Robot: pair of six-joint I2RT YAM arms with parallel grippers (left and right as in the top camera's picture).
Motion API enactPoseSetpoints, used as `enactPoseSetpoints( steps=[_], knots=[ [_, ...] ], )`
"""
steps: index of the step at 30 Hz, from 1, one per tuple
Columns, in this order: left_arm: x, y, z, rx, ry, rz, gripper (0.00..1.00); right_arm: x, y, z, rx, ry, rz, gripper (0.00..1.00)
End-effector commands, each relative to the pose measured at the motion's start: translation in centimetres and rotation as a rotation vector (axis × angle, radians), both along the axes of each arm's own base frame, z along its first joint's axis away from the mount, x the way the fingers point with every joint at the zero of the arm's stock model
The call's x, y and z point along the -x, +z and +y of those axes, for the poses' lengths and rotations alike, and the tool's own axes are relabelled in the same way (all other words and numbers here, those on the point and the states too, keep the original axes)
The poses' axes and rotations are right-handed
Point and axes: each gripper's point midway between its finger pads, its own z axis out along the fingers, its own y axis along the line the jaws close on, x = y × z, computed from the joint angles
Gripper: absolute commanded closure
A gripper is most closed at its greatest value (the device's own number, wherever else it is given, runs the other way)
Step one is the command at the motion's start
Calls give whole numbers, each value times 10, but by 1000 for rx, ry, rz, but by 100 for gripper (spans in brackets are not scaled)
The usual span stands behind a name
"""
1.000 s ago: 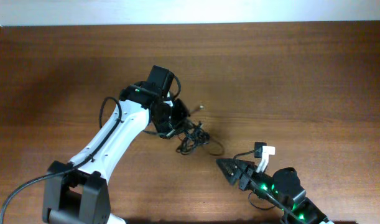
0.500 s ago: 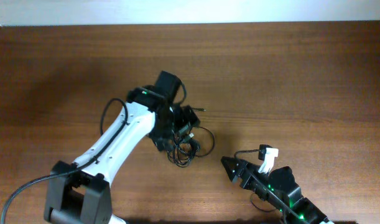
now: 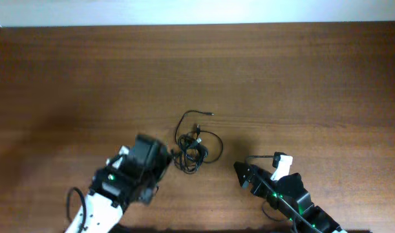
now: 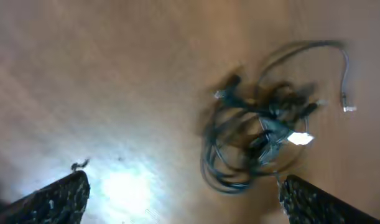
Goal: Untangle cables
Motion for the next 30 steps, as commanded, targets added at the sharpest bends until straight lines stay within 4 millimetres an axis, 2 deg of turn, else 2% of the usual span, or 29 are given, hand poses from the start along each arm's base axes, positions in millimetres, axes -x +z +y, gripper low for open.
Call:
enactPoseSetpoints(
  steps=[1, 2, 3, 5, 6, 7, 8, 11, 12, 13, 14, 15, 17, 18, 20, 21, 23, 25, 26, 28, 30],
  knots=[
    [10, -50, -32, 216, -44, -3, 4, -1, 1, -1, 5, -5, -15, 4],
    [5, -54, -40, 256, -60, -30, 5, -1, 1, -1, 5, -5, -15, 4],
    [-2, -61, -47, 292, -74, -62, 12, -1, 1, -1, 5, -5, -15, 4],
    [-11, -71, -51, 298, -75, -75, 15, -1, 1, -1, -4, -10, -8, 4],
    [-22, -73, -58, 315, -82, -100, 16, -1, 1, -1, -7, -14, -4, 4],
    [-27, -76, -62, 327, -88, -104, 22, -1, 1, -1, -7, -14, -4, 3],
    [-30, -90, -65, 325, -87, -77, 32, -1, 1, -1, -7, -14, -4, 3],
    [-29, -111, -69, 341, -42, -5, 41, -1, 1, -1, -7, -14, -4, 3],
    [-32, -114, -73, 357, -50, -8, 49, -1, 0, -1, -5, -15, -2, 3],
    [-37, -115, -77, 371, -56, -23, 51, -1, 0, -1, -6, -14, -2, 2],
    [-45, -113, -80, 384, -61, -55, 59, -1, 1, -1, -6, -15, -3, 2],
    [-50, -110, -82, 395, -65, -80, 71, -1, 0, -1, -5, -15, -2, 2],
    [-53, -108, -83, 395, -65, -95, 100, -1, 0, -1, -5, -15, -2, 2],
    [-51, -108, -85, 413, -57, -82, 100, -1, 0, -1, -5, -13, -1, 3],
    [-39, -102, -99, 555, 50, 44, 100, 2, 1, 2, -14, 7, 5, 3],
    [-32, -96, -107, 647, 101, 130, 100, 5, 1, 7, -28, 41, 12, 8],
    [-25, -72, -120, 835, 81, 234, 100, 17, 5, 21, -78, 137, 34, 15],
    [-29, -48, -125, 971, 27, 239, 100, 29, 10, 32, -120, 220, 52, 16],
    [-31, -42, -124, 999, 13, 233, 100, 30, 11, 34, -129, 233, 50, 21],
    [-31, -39, -123, 1019, 8, 241, 100, 30, 28, 43, -180, 277, -4, 31],
    [-28, -36, -124, 1035, -11, 254, 100, 23, 48, 46, -252, 255, -47, 35]
  ],
)
